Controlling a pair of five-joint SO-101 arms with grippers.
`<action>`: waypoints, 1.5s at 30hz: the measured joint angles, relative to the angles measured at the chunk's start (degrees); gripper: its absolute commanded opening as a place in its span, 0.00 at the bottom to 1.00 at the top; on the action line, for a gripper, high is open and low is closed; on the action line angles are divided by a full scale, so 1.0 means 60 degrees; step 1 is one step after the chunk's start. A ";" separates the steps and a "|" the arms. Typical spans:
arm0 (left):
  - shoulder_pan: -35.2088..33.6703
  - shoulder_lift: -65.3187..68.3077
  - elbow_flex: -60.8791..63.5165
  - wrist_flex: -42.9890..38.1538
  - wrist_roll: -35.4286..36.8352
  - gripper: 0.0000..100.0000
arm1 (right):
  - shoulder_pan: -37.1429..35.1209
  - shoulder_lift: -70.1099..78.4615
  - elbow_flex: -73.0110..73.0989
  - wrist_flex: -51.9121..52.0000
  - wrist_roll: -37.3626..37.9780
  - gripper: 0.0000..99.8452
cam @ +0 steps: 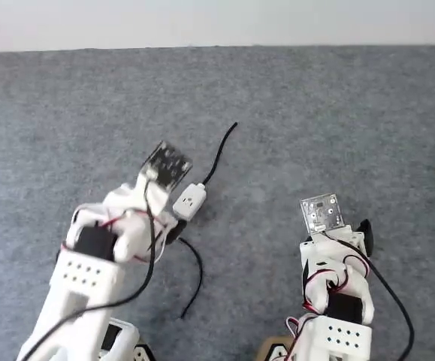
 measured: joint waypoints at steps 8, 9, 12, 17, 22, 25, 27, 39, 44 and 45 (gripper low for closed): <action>-0.0059 -0.2491 0.3414 -0.1656 -0.1495 0.25 | 0.0000 0.0000 0.0015 0.0000 0.0000 0.31; -0.0059 -0.2740 0.3722 -0.1773 -0.1626 0.25 | 0.0000 0.0000 0.0044 0.0000 0.0000 0.31; -0.0059 -0.3341 0.4147 -0.2007 -0.1861 0.25 | -0.0044 0.0000 0.0059 0.0000 0.0132 0.31; -0.0059 -0.3839 0.4645 -0.2286 -0.1934 0.25 | -0.0264 0.0000 0.0059 0.0000 0.0205 0.31; -0.0059 -0.3853 0.4996 -0.2711 -0.1934 0.25 | -0.0278 0.0000 0.0059 0.0000 0.0234 0.31; 0.0220 -0.3868 0.5026 -0.2725 -0.1919 0.25 | -0.0278 0.0000 0.0059 0.0000 0.0234 0.31; 0.0601 -0.3868 0.5172 -0.2813 -0.1714 0.25 | -0.0278 0.0000 0.0059 0.0000 0.0249 0.31; -0.0454 -0.3927 0.5421 -0.5040 0.3355 0.25 | -0.0278 0.0000 0.0059 0.0000 0.0249 0.31; -0.0557 -0.3927 0.5495 -0.5114 0.4396 0.25 | -0.0278 0.0000 0.0059 0.0000 0.0249 0.31; -0.0557 -0.3927 0.5685 -0.5128 0.4410 0.25 | -0.0278 0.0000 0.0059 0.0000 0.0249 0.31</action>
